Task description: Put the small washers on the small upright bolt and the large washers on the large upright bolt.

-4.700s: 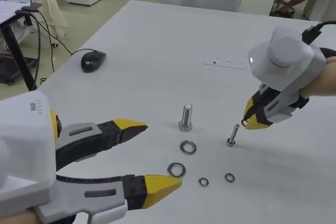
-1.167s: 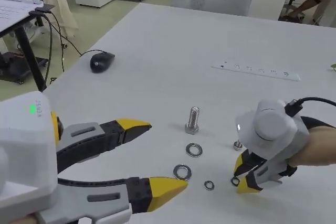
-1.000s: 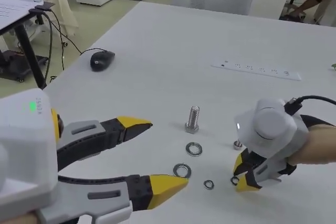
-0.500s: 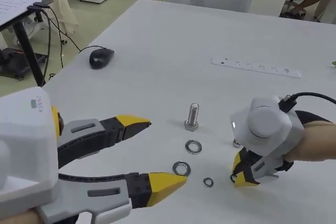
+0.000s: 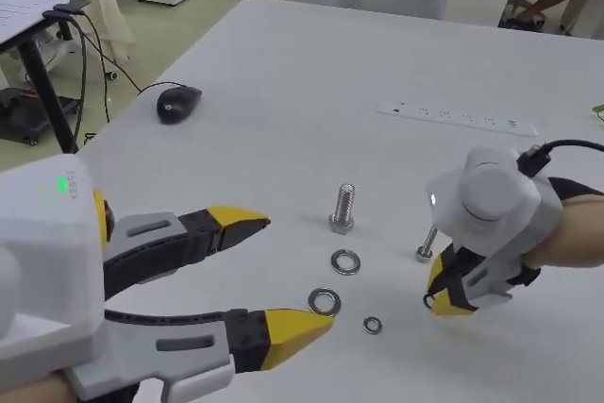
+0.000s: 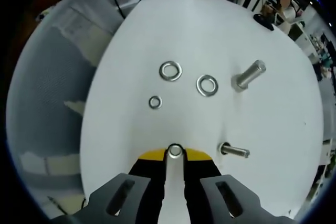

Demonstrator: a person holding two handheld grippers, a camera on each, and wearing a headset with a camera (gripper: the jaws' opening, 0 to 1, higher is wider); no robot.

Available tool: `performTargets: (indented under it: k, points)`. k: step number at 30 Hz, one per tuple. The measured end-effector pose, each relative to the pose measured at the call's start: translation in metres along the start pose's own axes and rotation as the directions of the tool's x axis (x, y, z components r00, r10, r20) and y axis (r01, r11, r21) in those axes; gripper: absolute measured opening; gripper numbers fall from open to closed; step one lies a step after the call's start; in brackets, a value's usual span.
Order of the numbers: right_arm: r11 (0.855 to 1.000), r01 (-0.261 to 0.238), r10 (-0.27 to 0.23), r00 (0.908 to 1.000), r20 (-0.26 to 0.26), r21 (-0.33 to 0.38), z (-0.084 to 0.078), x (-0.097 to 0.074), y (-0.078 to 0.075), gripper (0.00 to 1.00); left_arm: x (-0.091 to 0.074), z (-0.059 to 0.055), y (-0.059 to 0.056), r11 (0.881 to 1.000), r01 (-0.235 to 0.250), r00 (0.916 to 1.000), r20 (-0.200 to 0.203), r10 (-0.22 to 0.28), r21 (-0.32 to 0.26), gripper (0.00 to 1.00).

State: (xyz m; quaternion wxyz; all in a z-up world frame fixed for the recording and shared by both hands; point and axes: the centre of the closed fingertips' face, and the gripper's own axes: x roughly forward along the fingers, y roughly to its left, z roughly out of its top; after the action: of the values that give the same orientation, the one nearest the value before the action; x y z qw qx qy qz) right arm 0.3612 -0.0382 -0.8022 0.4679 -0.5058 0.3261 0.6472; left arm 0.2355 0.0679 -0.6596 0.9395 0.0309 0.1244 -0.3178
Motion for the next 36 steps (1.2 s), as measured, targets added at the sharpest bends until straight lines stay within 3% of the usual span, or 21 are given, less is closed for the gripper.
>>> performTargets:
  k: [8, 16, 27, 36]
  points:
    - [0.997, 0.072, -0.072, 0.9974, 0.008, 0.017, -0.005, -0.028, -0.028, 0.12, 0.004, -0.002, -0.003, 1.000, 0.014, 0.9999, -0.009, -0.014, -0.001, 0.54]
    - [0.993, 0.117, -0.117, 0.9931, 0.012, 0.013, 0.002, -0.047, -0.049, 0.12, 0.005, -0.003, -0.001, 1.000, 0.014, 0.9999, -0.008, -0.014, -0.007, 0.55]
    - [0.994, 0.113, -0.113, 0.9935, 0.012, -0.005, 0.012, -0.042, -0.062, 0.12, 0.006, -0.006, 0.004, 1.000, 0.012, 0.9998, -0.019, -0.012, -0.013, 0.55]
    - [0.996, 0.094, -0.094, 0.9956, 0.006, -0.001, 0.010, -0.034, -0.065, 0.12, 0.007, -0.008, 0.009, 1.000, 0.006, 0.9998, -0.021, -0.006, -0.018, 0.55]
